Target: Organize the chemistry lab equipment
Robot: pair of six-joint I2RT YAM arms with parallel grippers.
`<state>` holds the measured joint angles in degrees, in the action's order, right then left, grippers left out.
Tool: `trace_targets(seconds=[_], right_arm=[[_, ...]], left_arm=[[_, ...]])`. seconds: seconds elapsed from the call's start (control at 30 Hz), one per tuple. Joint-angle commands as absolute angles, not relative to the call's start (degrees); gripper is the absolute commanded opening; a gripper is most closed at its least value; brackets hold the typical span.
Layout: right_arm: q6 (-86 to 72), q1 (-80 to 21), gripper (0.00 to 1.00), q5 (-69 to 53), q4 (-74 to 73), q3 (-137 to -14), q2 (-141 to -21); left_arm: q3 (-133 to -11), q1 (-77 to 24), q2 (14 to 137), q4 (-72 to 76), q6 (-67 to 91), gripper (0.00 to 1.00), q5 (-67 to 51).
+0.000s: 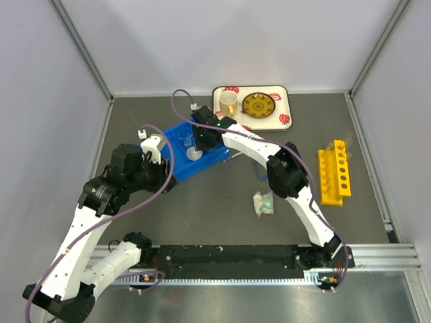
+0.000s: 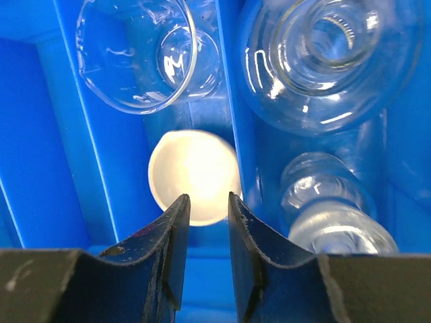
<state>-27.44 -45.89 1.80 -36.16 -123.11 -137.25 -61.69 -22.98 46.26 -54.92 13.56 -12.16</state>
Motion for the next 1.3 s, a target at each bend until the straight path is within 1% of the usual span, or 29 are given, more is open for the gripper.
trace_targets(seconds=[0.0,0.13,0.3,0.47,0.5,0.57,0.6,0.67,0.7,0.83,1.0,1.1,1.27], right_arm=[[-24.4,-47.0,0.3,5.3,-37.8,-125.2,-129.4],[-22.3,-48.2,0.3,8.8,-39.9,-125.2,-126.0],[-20.4,-49.2,0.32,11.6,-41.3,-121.6,-118.0],[-19.4,-49.1,0.36,15.4,-41.7,-111.6,-108.1],[-19.3,-49.1,0.39,16.2,-41.7,-109.9,-104.4],[-19.2,-48.7,0.43,18.3,-41.7,-104.5,-100.8],[-19.5,-48.4,0.46,19.0,-41.7,-100.7,-97.7],[-19.9,-47.2,0.5,21.2,-41.7,-96.8,-94.4],[-20.7,-46.7,0.5,22.7,-41.7,-92.9,-91.5],[-22.5,-42.9,0.52,25.1,-41.7,-83.6,-87.1],[-25.7,-38.2,0.52,25.7,-41.6,-74.5,-86.8],[-26.2,-37.3,0.52,26.4,-41.1,-73.0,-89.0],[-26.5,-36.9,0.52,26.4,-40.7,-74.1,-93.9]], left_arm=[[-61.7,-23.1,45.5,-52.5,13.8,0.41,-12.5],[-62.0,-23.1,45.2,-52.6,14.1,0.41,-12.2],[-62.4,-23.1,45.3,-52.7,14.0,0.41,-11.4],[-63.1,-23.1,45.6,-52.6,14.2,0.41,-11.2],[-63.2,-23.1,45.5,-52.6,14.2,0.41,-11.0],[-63.5,-23.1,45.7,-52.6,14.3,0.41,-10.9],[-63.6,-23.1,45.7,-52.6,14.3,0.41,-10.8],[-63.8,-23.1,45.6,-52.6,14.3,0.41,-10.7],[-63.8,-23.1,45.8,-52.6,14.4,0.41,-10.7],[-64.1,-23.1,45.7,-52.6,14.6,0.41,-10.8],[-64.3,-23.1,45.5,-52.5,14.6,0.41,-11.2],[-64.3,-23.1,45.4,-52.5,14.3,0.41,-11.4],[-64.3,-23.1,45.3,-53.1,13.6,0.41,-11.0]])
